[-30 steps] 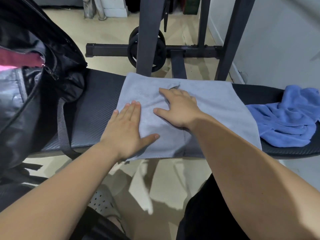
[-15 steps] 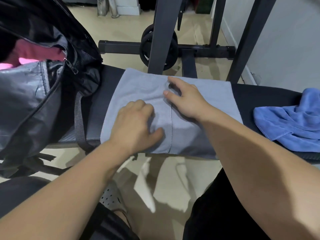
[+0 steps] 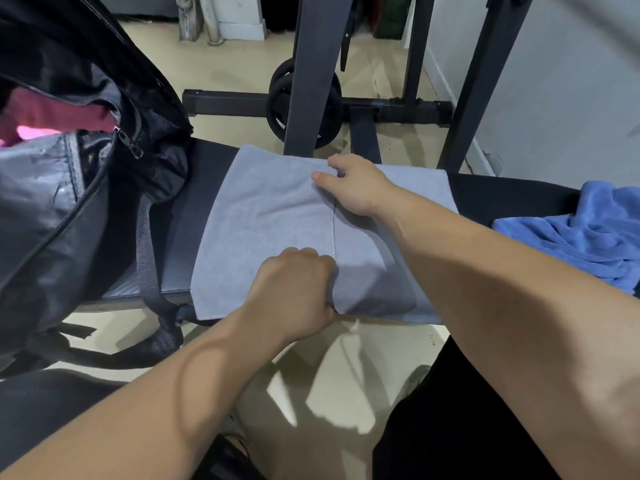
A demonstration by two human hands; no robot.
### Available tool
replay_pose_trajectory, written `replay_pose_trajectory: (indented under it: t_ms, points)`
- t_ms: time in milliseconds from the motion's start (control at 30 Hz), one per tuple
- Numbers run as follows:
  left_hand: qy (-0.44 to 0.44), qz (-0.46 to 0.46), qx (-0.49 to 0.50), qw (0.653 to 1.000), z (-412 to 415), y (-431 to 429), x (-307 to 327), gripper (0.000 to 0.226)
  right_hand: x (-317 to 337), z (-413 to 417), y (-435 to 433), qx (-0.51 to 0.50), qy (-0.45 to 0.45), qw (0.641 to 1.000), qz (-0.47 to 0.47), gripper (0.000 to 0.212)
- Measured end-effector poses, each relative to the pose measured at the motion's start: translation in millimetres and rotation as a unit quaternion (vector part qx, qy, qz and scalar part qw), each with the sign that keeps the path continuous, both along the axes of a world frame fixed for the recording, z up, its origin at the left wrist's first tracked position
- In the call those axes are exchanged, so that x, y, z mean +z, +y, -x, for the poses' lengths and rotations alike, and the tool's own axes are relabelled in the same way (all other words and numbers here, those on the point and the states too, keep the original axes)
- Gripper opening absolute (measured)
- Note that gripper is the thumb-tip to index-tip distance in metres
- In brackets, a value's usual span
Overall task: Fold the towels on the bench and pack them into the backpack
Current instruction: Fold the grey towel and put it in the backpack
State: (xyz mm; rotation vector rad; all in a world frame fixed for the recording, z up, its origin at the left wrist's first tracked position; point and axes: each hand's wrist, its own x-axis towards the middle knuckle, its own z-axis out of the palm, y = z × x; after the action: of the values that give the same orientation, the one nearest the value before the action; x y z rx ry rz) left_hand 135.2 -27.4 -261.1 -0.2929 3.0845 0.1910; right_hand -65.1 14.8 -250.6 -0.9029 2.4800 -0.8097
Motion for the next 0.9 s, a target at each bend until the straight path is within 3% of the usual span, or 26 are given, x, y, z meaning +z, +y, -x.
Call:
replay_pose_trajectory:
  t_ms: [167,367,633,800,900]
  points:
    - [-0.019,0.009,-0.003,1.000,0,2,-1,0.042,-9,1,9,-0.004,-0.045,0.998,0.046,0.020]
    - [0.017,0.050,-0.010,0.999,-4,7,-13,0.042,0,0,3,0.021,-0.026,0.999,0.008,0.069]
    - [0.063,0.038,-0.040,0.996,-7,2,-18,0.032,-4,15,9,0.063,0.005,0.996,-0.063,0.093]
    - [0.066,-0.036,-0.014,0.997,-12,-1,-5,0.022,-11,17,10,0.068,0.011,0.996,-0.052,0.096]
    - [0.057,-0.081,0.024,0.995,-15,-3,5,0.031,-13,13,10,0.067,0.017,0.997,-0.042,0.093]
